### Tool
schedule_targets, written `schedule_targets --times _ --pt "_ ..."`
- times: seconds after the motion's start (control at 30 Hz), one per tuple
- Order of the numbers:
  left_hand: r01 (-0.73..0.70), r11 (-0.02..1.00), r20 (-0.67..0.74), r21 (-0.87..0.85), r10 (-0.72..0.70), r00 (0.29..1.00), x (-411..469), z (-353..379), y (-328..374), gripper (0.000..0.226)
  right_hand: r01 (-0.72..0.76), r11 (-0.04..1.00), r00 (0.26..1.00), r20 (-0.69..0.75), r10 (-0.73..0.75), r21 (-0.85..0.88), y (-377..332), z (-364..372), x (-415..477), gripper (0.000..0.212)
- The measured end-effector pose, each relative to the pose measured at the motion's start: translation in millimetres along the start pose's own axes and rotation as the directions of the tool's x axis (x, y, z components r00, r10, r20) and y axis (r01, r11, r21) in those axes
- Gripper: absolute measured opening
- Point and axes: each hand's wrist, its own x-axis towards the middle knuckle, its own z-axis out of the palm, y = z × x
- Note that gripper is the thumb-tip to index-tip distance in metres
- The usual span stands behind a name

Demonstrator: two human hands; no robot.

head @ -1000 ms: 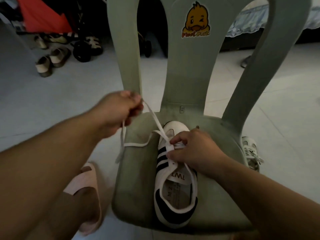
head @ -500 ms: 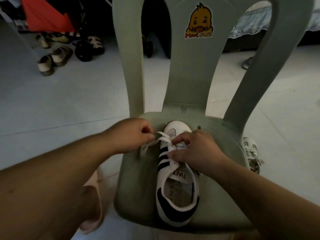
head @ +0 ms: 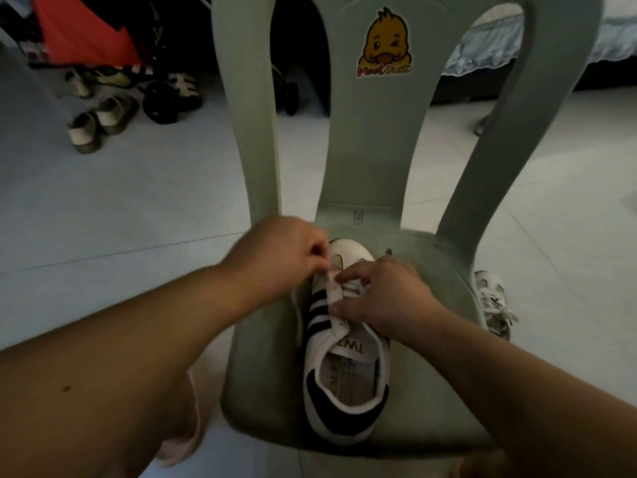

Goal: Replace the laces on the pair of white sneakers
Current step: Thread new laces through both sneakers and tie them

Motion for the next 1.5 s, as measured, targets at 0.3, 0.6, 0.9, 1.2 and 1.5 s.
schedule_targets --times 0.3,0.6,0.9,1.2,1.5 --pt "0.305 0.951 -0.207 0.046 -0.290 0.934 -19 -52 -69 0.017 -0.047 0.996 0.998 -0.042 0.044 -0.079 -4 0 -8 0.051" --pt "-0.022 0.994 0.166 0.105 0.004 0.986 -7 25 -4 0.020 -0.026 0.993 0.999 -0.045 0.021 -0.111 -4 2 -10 0.052" --pt "0.080 0.997 0.120 0.012 -0.081 0.989 0 -14 -7 0.016 -0.008 0.996 1.000 -0.024 0.005 -0.093 1 -2 -10 0.051" --pt "0.232 0.973 0.241 -0.011 -0.222 0.945 -18 -44 -32 0.017 -0.014 1.000 1.000 -0.016 0.013 -0.016 4 -1 -9 0.054" --pt "0.046 0.994 0.235 0.096 -0.067 0.970 -4 23 1 0.022 -0.006 0.992 0.999 -0.048 0.012 0.126 13 0 -3 0.071"
